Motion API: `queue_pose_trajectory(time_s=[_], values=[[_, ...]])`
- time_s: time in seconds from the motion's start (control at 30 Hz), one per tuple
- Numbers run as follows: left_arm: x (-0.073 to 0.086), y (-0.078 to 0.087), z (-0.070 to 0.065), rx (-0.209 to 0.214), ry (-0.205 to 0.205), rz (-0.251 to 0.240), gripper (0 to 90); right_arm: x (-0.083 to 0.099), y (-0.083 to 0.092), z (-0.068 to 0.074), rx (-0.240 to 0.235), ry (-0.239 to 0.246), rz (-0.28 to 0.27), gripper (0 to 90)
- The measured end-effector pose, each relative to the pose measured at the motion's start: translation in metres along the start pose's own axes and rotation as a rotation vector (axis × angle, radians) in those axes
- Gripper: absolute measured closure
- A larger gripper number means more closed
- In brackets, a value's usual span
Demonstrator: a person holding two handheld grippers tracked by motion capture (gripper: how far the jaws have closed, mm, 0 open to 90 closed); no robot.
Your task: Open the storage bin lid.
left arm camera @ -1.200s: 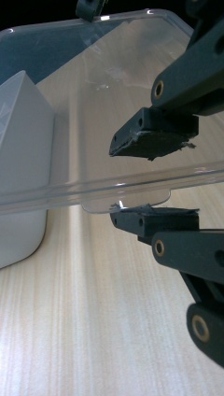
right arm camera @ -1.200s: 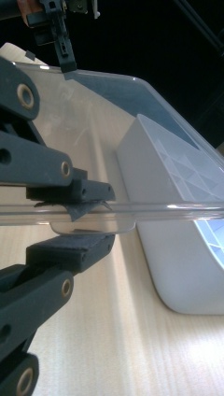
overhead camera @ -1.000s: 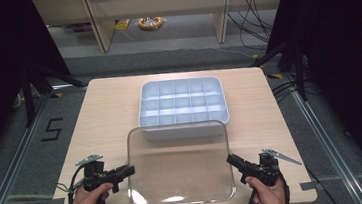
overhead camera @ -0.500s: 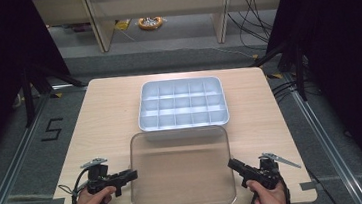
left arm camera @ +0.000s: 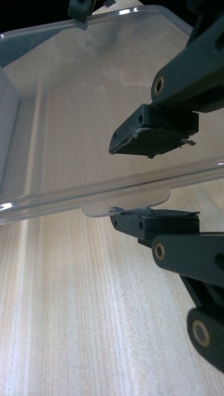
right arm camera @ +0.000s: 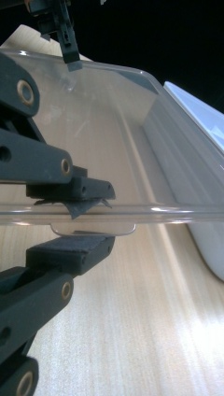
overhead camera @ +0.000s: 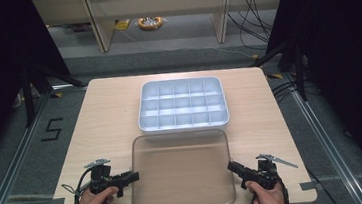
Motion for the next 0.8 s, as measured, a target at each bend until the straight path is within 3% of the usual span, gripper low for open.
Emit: queue_pose_trajectory(time_s=[0.1,0.13,0.17,0.23,0.27,0.33,0.43,0.47,0.53,0.57,0.6,0.63,0.7,0.8], values=[[0.001,-0.002,0.002,-0.004,0.014,0.001,60.5,0.000,-0.005,-0.007,0.001,0.055,-0.006,72.6],[0.001,-0.003,0.003,-0.009,0.008,0.000,60.4,0.001,-0.006,-0.004,-0.003,0.008,0.003,72.5],[0.001,-0.003,0.003,-0.001,0.011,0.014,60.2,0.001,-0.006,-0.003,-0.019,0.006,0.008,72.3],[0.001,-0.005,0.003,-0.007,0.013,0.017,59.6,0.001,-0.008,-0.007,0.013,0.022,0.010,72.0],[0.001,-0.007,0.004,-0.015,0.014,0.024,59.0,0.002,-0.007,-0.003,-0.010,-0.022,0.032,71.9],[0.001,-0.008,0.006,-0.018,0.019,0.031,57.8,0.000,-0.010,-0.006,-0.008,0.025,0.007,71.6],[0.001,-0.010,0.007,-0.018,0.022,0.041,57.4,0.000,-0.014,-0.011,0.004,0.063,0.016,71.1],[0.001,-0.011,0.007,-0.016,0.024,0.043,57.2,0.002,-0.012,-0.008,0.011,0.021,0.034,71.0],[0.002,-0.011,0.007,-0.018,0.022,0.049,57.0,0.002,-0.013,-0.009,0.007,0.016,0.038,70.6],[0.002,-0.012,0.008,-0.017,0.018,0.051,56.9,0.004,-0.012,-0.006,0.015,-0.029,0.065,70.4],[0.002,-0.012,0.008,-0.015,0.018,0.053,56.7,0.001,-0.016,-0.014,0.023,0.054,0.031,70.2],[0.002,-0.012,0.008,-0.014,0.020,0.053,56.6,0.003,-0.015,-0.011,0.035,0.017,0.048,70.0],[0.002,-0.012,0.009,-0.016,0.016,0.052,56.7,0.003,-0.016,-0.011,0.018,0.029,0.050,69.7],[0.002,-0.013,0.008,-0.021,0.007,0.050,56.2,0.004,-0.017,-0.011,0.045,0.027,0.058,68.6]])
Point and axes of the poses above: each handheld gripper's, and its own axes: y roughly backward along the jaws, x roughly out of its underside, z roughly to its left, the point moved 6 cm from there along -y, roughly forward along the jaws, and after that the axes turned 6 degrees about x, right-handed, at the moved point
